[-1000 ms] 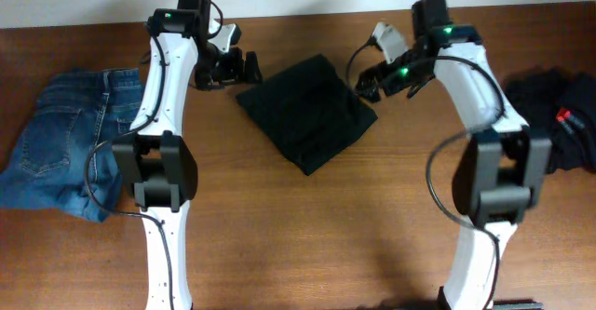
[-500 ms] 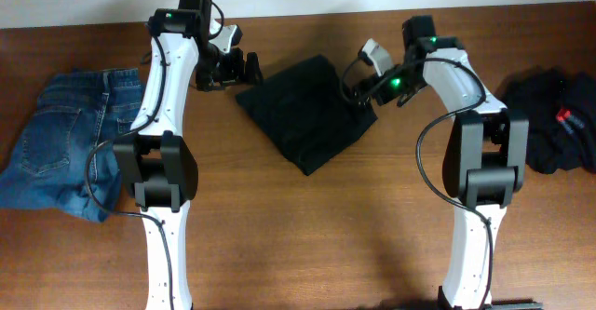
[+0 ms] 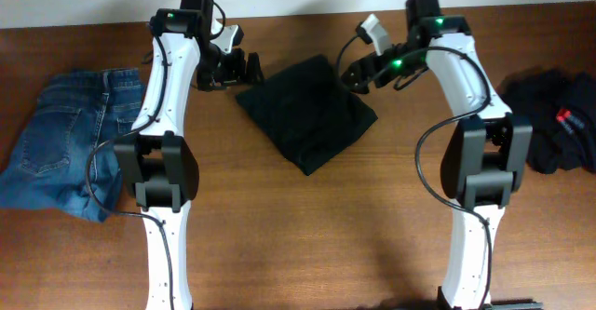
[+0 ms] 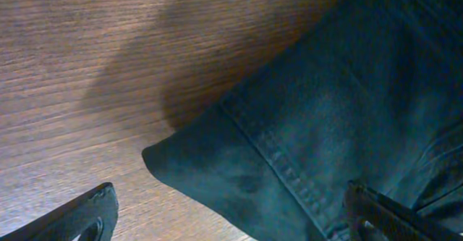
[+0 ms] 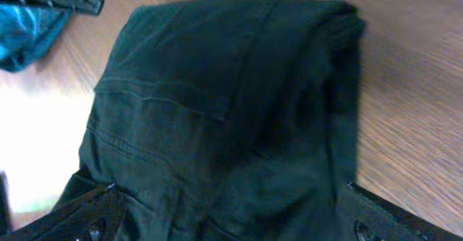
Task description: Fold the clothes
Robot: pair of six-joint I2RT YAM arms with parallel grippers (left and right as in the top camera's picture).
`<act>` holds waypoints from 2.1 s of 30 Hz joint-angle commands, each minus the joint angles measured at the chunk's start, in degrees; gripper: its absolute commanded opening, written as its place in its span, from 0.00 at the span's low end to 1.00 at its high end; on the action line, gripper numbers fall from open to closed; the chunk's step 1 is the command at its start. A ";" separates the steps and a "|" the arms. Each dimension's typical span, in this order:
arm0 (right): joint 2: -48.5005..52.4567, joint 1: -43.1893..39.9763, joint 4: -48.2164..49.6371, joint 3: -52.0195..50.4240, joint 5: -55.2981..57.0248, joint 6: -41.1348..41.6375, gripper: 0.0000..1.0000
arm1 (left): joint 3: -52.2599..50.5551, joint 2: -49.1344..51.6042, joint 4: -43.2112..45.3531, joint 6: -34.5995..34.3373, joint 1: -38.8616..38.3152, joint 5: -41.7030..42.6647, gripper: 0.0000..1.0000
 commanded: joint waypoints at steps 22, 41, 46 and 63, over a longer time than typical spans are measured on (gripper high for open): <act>14.51 5.49 -3.04 -0.02 13.99 1.03 0.99 | 0.22 -0.17 -0.63 0.94 -0.24 -0.42 1.00; 14.51 6.95 -8.87 -0.02 3.52 6.08 0.04 | 0.22 -0.17 -13.00 0.90 0.22 -5.11 0.99; 14.51 6.97 -9.31 -0.02 3.50 6.69 0.04 | 0.22 -0.17 -13.60 0.90 0.52 -2.97 0.99; 14.51 6.99 -10.29 -0.02 3.54 6.69 0.04 | 0.20 5.60 -9.68 -1.68 -0.37 2.23 0.99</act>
